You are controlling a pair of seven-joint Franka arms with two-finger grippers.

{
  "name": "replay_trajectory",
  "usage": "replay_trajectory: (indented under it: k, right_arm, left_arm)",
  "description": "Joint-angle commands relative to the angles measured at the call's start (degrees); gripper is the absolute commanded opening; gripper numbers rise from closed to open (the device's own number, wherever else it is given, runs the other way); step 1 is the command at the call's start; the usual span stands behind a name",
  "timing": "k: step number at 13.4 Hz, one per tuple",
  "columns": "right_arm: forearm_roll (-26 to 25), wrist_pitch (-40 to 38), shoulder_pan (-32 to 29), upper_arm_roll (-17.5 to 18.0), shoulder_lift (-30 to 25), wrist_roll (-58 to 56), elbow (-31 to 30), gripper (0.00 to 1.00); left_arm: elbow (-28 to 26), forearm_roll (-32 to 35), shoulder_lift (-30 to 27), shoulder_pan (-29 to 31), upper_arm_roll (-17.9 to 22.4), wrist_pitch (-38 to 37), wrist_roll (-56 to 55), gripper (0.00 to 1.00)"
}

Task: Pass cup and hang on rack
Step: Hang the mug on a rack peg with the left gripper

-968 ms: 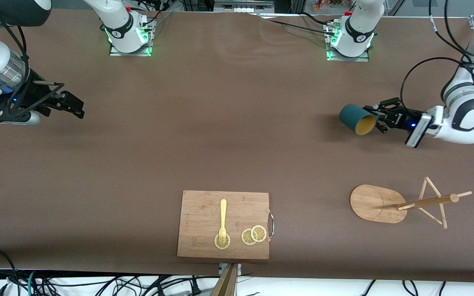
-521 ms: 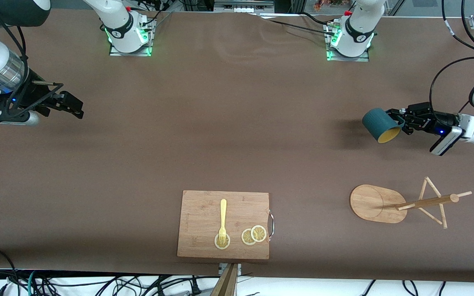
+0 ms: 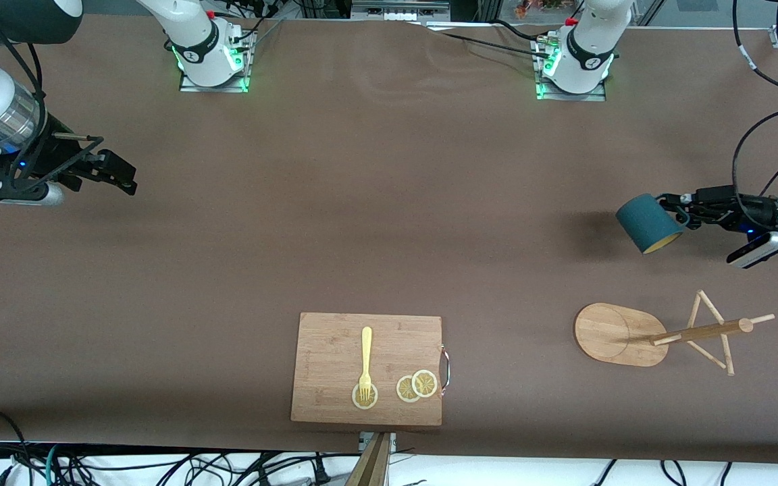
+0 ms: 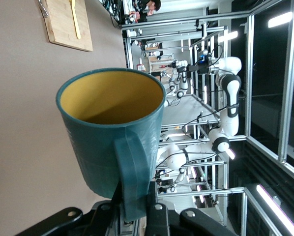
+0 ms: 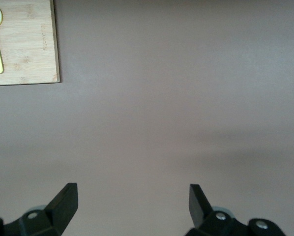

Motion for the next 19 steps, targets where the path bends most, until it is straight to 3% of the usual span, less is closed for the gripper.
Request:
replay_trajectory:
  k: [1, 9, 15, 19]
  right_arm:
    - [-0.1, -0.22, -0.49, 0.17, -0.54, 0.12, -0.03, 1.0]
    - [-0.01, 0.05, -0.4, 0.17, -0.54, 0.21, -0.03, 1.0]
    - [0.25, 0.49, -0.58, 0.08, -0.54, 0.73, -0.03, 1.0]
    - [0.78, 0.49, -0.66, 0.08, -0.54, 0.91, -0.03, 1.0]
  left_arm:
    - [1.82, -4.27, 2.08, 2.26, -0.66, -2.34, -6.52, 0.0]
    - [2.44, -19.47, 6.13, 0.43, -0.66, -1.47, -17.42, 0.0]
    - [13.5, -25.29, 14.91, 0.07, -0.75, -0.67, -23.76, 0.0]
    - [14.13, -27.84, 16.93, 0.42, -0.58, 0.02, -24.03, 0.0]
